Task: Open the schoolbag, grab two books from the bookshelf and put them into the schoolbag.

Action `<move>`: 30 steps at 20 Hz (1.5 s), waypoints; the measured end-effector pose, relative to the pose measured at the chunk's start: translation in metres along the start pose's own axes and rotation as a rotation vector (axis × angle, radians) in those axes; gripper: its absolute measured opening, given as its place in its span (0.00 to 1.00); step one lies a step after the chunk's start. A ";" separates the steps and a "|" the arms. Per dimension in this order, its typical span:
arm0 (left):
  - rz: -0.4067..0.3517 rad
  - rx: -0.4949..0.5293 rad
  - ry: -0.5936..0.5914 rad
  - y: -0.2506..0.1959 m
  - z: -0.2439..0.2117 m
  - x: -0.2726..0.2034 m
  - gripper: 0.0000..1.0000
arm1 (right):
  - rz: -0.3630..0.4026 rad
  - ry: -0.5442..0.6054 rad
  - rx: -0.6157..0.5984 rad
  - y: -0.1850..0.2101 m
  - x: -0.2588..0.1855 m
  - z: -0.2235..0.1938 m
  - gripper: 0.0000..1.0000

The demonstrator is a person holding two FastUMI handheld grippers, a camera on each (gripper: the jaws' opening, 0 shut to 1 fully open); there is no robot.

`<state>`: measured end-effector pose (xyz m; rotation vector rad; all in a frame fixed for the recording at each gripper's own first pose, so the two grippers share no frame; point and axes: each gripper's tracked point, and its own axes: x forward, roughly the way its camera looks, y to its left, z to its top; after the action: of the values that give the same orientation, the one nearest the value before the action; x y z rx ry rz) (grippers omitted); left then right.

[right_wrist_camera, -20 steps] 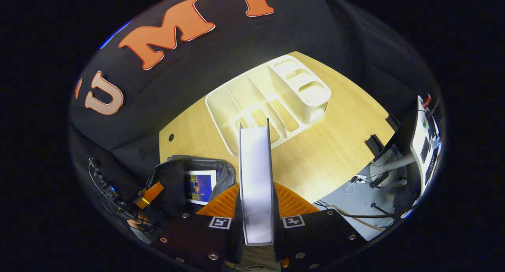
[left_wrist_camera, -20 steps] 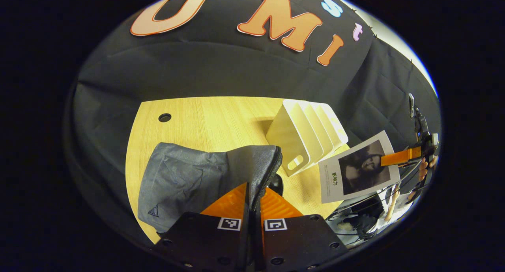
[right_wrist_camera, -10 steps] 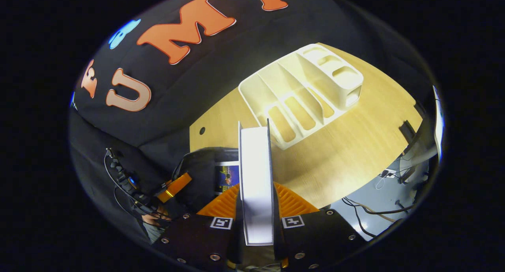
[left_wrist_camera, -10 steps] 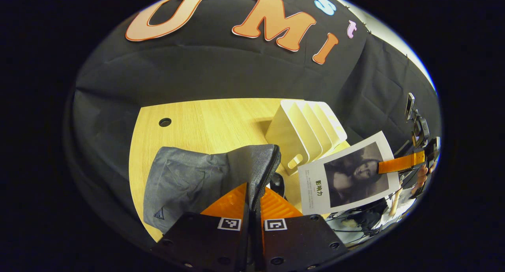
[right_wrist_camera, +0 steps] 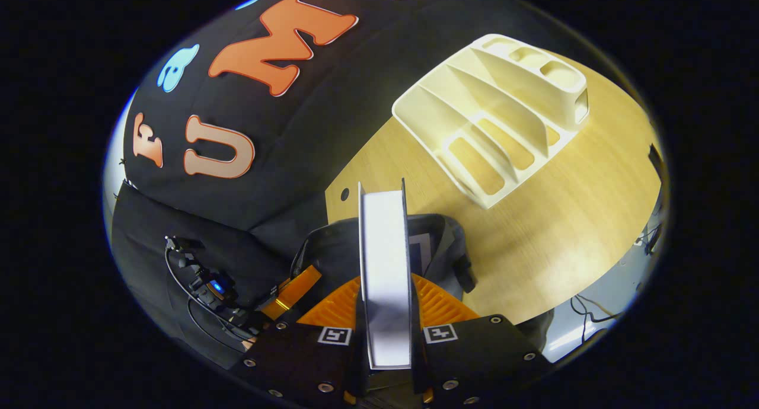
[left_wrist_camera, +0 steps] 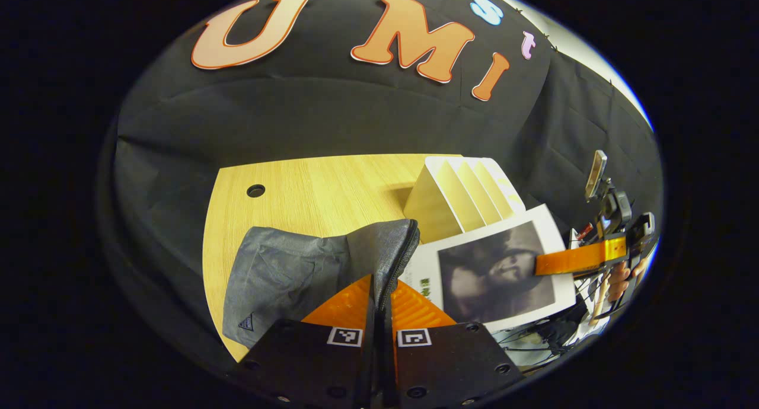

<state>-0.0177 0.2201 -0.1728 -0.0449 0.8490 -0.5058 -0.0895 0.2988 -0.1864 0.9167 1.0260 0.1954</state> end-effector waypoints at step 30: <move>-0.083 0.005 -0.044 -0.061 0.000 0.009 0.08 | 0.214 0.049 0.077 0.017 0.179 -0.053 0.31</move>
<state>-0.0378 0.1620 -0.1653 -0.0869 0.8050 -0.5833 -0.0315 0.4353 -0.3011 1.0968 0.9850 0.3606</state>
